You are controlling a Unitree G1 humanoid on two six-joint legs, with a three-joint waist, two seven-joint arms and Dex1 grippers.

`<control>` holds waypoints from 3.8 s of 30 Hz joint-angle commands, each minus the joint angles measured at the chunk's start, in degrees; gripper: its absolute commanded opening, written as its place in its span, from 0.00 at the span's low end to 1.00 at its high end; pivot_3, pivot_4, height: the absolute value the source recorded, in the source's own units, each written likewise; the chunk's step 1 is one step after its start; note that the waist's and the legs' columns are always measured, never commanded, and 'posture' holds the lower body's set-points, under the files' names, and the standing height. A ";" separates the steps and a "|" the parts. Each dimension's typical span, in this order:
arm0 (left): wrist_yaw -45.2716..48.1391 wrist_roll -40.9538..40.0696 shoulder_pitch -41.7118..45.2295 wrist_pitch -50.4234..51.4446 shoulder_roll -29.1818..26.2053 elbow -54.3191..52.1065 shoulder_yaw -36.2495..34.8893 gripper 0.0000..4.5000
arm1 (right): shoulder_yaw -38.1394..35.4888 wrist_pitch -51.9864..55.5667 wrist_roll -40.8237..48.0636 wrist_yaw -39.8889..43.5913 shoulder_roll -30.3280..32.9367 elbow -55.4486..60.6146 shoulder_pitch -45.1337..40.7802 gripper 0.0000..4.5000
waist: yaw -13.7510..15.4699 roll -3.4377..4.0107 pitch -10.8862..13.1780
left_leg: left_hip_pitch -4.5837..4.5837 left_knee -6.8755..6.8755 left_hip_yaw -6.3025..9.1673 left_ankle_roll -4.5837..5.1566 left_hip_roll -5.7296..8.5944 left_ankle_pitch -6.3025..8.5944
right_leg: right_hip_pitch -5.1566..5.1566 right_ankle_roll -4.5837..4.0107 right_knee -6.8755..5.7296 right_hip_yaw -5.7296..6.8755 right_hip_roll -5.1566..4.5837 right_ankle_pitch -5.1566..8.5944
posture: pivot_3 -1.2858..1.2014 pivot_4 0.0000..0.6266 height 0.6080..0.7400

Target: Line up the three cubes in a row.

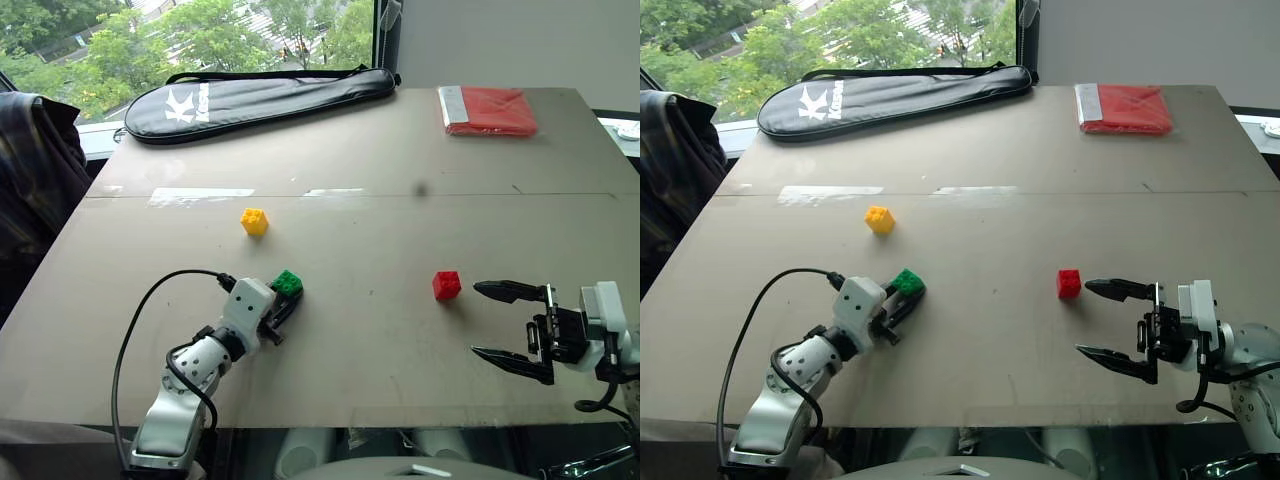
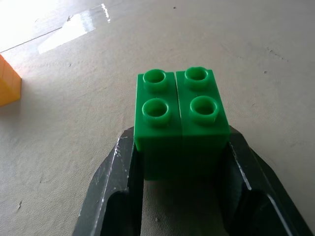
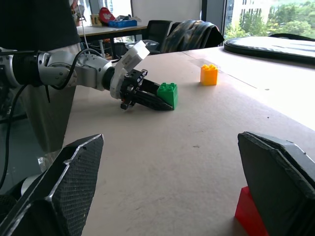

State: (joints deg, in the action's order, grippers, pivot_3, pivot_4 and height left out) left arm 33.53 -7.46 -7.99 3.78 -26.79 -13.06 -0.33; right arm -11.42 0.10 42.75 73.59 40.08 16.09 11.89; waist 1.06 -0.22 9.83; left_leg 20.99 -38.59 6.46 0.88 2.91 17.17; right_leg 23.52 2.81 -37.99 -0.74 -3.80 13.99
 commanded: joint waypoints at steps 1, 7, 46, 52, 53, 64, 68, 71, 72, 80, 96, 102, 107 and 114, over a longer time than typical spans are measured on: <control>6.26 -3.29 3.97 -0.64 -0.83 2.28 2.06 0.29 | -3.09 -0.50 -0.18 -1.66 -0.83 2.24 2.31 1.00 | 0.12 0.01 -0.01 | 0.00 -0.01 0.00 0.00 0.01 0.00 | 0.00 0.00 0.00 0.00 -0.02 0.00 | 0.52 0.24 0.70; 27.47 -7.38 17.30 -3.34 -1.81 12.41 10.98 0.29 | -3.57 -1.84 -2.16 -4.10 -3.75 3.95 6.99 1.00 | -0.22 -0.01 -0.02 | 0.04 -0.06 -0.06 -0.09 0.03 -0.06 | 0.01 0.02 0.01 0.08 0.02 -0.01 | 0.52 0.24 0.70; 37.20 5.25 45.14 -14.29 13.18 47.37 21.40 0.69 | -5.35 -8.51 -7.47 -10.50 -10.38 5.38 15.37 1.00 | -0.30 0.00 -0.05 | -0.15 -0.64 -0.27 0.15 0.01 -0.02 | -0.31 0.60 -0.04 -0.09 0.45 -0.26 | 0.52 0.24 0.70; 35.22 4.95 43.52 -15.92 11.65 45.53 19.67 0.98 | -5.65 -8.48 -7.29 -9.97 -10.08 5.27 15.41 1.00 | -0.36 0.00 -0.05 | -0.14 -0.63 -0.26 0.15 0.01 -0.01 | -0.31 0.47 -0.01 -0.09 0.45 -0.33 | 0.52 0.24 0.70; 35.44 4.16 42.50 -15.42 10.71 43.83 18.97 0.98 | -5.71 -8.40 -7.23 -9.82 -9.89 5.31 15.31 1.00 | -0.51 0.00 -0.05 | -0.14 -0.63 -0.26 0.16 0.01 -0.01 | -0.31 0.47 -0.01 -0.10 0.44 -0.33 | 0.52 0.24 0.70; 37.11 -10.46 20.88 -3.98 -3.26 13.04 8.05 0.98 | -5.48 -4.99 -3.57 -8.74 -7.06 6.68 10.12 1.00 | -1.72 0.04 -0.03 | -0.07 -0.52 -0.29 0.14 -0.11 0.00 | -0.14 0.38 -0.01 -0.24 0.20 -0.37 | 0.52 0.24 0.70; 28.01 -12.40 13.38 -1.49 -3.22 7.65 0.53 0.98 | -5.11 -3.55 -2.14 -9.09 -7.27 6.10 7.12 1.00 | -0.91 0.05 -0.03 | -0.02 -0.53 -0.16 0.14 -0.11 -0.01 | -0.15 0.36 0.00 -0.28 0.14 -0.37 | 0.52 0.24 0.70; 11.12 -9.75 8.97 -2.18 2.57 4.41 -7.78 0.98 | -4.26 -2.74 -1.82 -8.45 -7.42 4.36 4.32 1.00 | -0.36 0.05 -0.02 | 0.01 -0.54 -0.14 0.14 -0.11 -0.01 | -0.15 0.36 0.04 -0.25 0.15 -0.37 | 0.52 0.24 0.70; 5.11 -7.06 8.24 -3.26 4.55 4.05 -9.91 0.98 | -3.93 -2.57 -1.86 -8.10 -7.50 3.72 3.55 1.00 | -0.24 0.03 -0.02 | 0.02 -0.54 -0.14 0.14 -0.11 -0.01 | -0.15 0.36 0.06 -0.26 0.15 -0.37 | 0.52 0.24 0.70; -12.34 1.64 11.31 1.11 7.16 8.91 -12.74 0.98 | -2.29 -1.57 -1.65 -5.38 -7.31 0.80 -0.31 1.00 | -0.08 0.00 -0.03 | 0.09 -0.55 -0.08 0.12 -0.01 -0.01 | -0.14 0.36 0.08 -0.13 0.12 -0.39 | 0.52 0.24 0.70; -12.56 4.68 26.99 0.30 5.52 31.02 -7.06 0.98 | -3.52 -2.77 -2.15 -11.71 -11.97 2.95 -1.73 1.00 | -0.14 0.04 -0.07 | 0.18 -0.56 -0.16 -0.11 0.01 -0.14 | 0.03 0.35 0.02 0.00 0.12 -0.41 | 0.52 0.24 0.70; -12.72 4.46 28.74 -2.65 5.28 34.98 -7.57 0.98 | -2.97 -2.70 -2.86 -13.33 -12.28 4.18 -1.33 1.00 | -0.18 0.05 -0.09 | 0.12 -0.57 -0.14 -0.01 0.02 -0.10 | 0.00 0.33 -0.05 0.00 0.13 -0.50 | 0.52 0.24 0.70; -11.05 3.68 28.48 -3.38 5.26 35.70 -7.28 0.98 | -2.82 -2.57 -3.08 -13.87 -12.03 4.68 -1.27 1.00 | -0.22 0.11 -0.12 | 0.07 -0.57 -0.12 -0.05 -0.01 -0.13 | 0.00 0.28 -0.10 0.00 0.19 -0.54 | 0.52 0.24 0.70; -11.07 2.28 28.77 -0.79 5.69 35.69 -8.03 0.54 | -3.11 -2.74 -3.05 -13.68 -11.85 4.70 -0.86 1.00 | -0.18 0.13 -0.14 | 0.08 -0.56 -0.12 -0.05 0.00 -0.14 | 0.00 0.28 -0.09 0.01 0.19 -0.55 | 0.52 0.24 0.70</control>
State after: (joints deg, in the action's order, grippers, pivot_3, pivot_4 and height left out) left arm 22.28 -4.80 21.09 1.68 -21.31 21.55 -8.70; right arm -13.54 -1.87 39.25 59.70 27.86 18.80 10.87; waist 0.88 -0.09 9.69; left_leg 21.07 -39.16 6.34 0.83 2.90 17.04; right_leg 23.52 3.09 -38.07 -0.74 -3.60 13.44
